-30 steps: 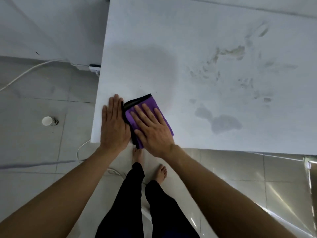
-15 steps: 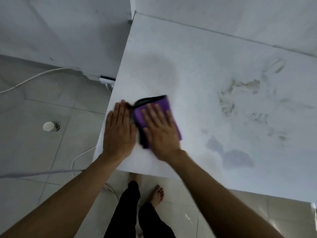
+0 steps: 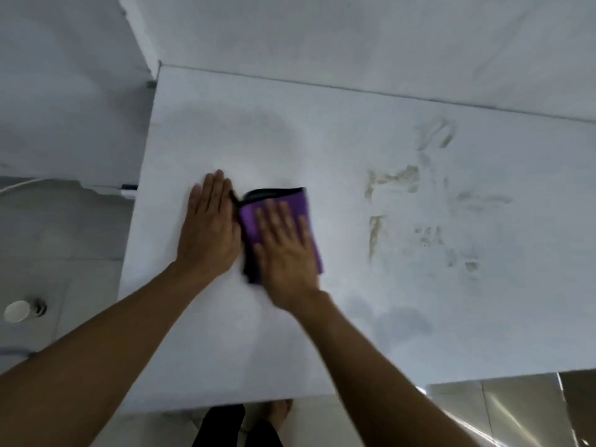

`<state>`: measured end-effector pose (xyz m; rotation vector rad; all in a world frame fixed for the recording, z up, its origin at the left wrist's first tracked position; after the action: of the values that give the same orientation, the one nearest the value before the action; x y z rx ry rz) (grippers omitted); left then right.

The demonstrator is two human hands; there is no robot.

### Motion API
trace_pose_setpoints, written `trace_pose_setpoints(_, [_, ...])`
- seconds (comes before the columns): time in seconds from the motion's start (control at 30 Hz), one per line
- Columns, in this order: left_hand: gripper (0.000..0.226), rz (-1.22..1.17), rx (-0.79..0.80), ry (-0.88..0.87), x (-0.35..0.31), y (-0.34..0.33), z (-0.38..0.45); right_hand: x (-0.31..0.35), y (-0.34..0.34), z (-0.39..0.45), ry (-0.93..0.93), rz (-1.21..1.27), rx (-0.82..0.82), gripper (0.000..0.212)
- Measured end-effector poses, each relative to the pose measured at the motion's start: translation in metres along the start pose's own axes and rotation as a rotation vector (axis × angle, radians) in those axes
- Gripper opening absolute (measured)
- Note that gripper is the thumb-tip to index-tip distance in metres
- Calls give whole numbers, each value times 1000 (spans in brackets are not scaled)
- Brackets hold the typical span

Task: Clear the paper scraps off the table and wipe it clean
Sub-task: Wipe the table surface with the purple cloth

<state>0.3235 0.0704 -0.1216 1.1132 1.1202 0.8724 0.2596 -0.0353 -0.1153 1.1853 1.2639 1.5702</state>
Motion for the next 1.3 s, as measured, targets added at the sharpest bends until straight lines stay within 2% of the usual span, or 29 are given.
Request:
trace_pose_setpoints(0.07, [63,5,-48,12,19,4,17,25,-6,35,158,17,61,57])
trace_pose_setpoints(0.13, [63,40,-73,38,45,10,38,-1,-10,69,253,-60,45,55])
trace_pose_setpoints(0.17, [64,46,-66,59,55,11,49,-34,-9,82,205,-87,15,54])
trace_pose_setpoints(0.2, [65,34,-64,90,64,12,60,-79,-5,91,82,-91,-15,55])
trace_pose_setpoints(0.27, [66,-24,-70,152,75,12,77,-161,11,84,-256,-102,-38,61])
trace_pose_setpoints(0.3, [65,-49,-84,170,78,13,81,-181,15,73,-378,-90,-17,64])
trace_pose_setpoints(0.33, [63,-66,-105,174,78,14,82,-180,15,63,-426,-89,-4,65])
trace_pose_setpoints(0.37, [61,-83,-130,176,79,14,82,-160,14,58,-395,-108,-3,65])
trace_pose_setpoints(0.5, [54,-119,-193,199,83,17,78,-34,-5,88,-50,-69,23,58])
trace_pose_setpoints(0.63, [59,-141,-164,192,85,15,79,26,-27,180,276,-56,93,57])
trace_pose_setpoints(0.7, [57,-120,-172,190,86,14,79,-3,-29,214,223,-110,64,59])
trace_pose_setpoints(0.8, [54,-96,-163,196,83,16,80,-91,-10,212,-204,-45,14,60])
trace_pose_setpoints(0.83, [54,-96,-147,201,83,15,81,-103,-7,199,-328,-8,16,59])
trace_pose_setpoints(0.87, [54,-95,-135,203,82,14,82,-97,-4,186,-371,-25,8,59])
trace_pose_setpoints(0.9, [54,-95,-127,203,82,13,82,-75,-5,177,-327,-55,4,59])
trace_pose_setpoints(1.03, [56,-129,-134,222,89,10,85,31,-31,196,93,-16,127,57])
trace_pose_setpoints(1.13, [57,-123,-150,240,91,10,85,27,-36,245,272,-49,188,56])
trace_pose_setpoints(1.2, [56,-112,-150,230,88,12,83,-15,-30,266,218,-94,178,58])
trace_pose_setpoints(1.3, [55,-89,-146,224,86,14,82,-112,-3,249,-133,-105,30,57])
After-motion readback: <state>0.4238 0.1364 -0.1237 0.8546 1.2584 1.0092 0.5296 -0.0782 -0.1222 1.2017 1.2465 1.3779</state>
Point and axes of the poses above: each hand's wrist, its own z-axis towards the middle knuckle, its own y-axis out of the back of the hand, x = y × z, the point moved 10 cm from there along z, towards the middle knuckle, and after that the axes turned 5 degrees about y, right-handed, at the moved point
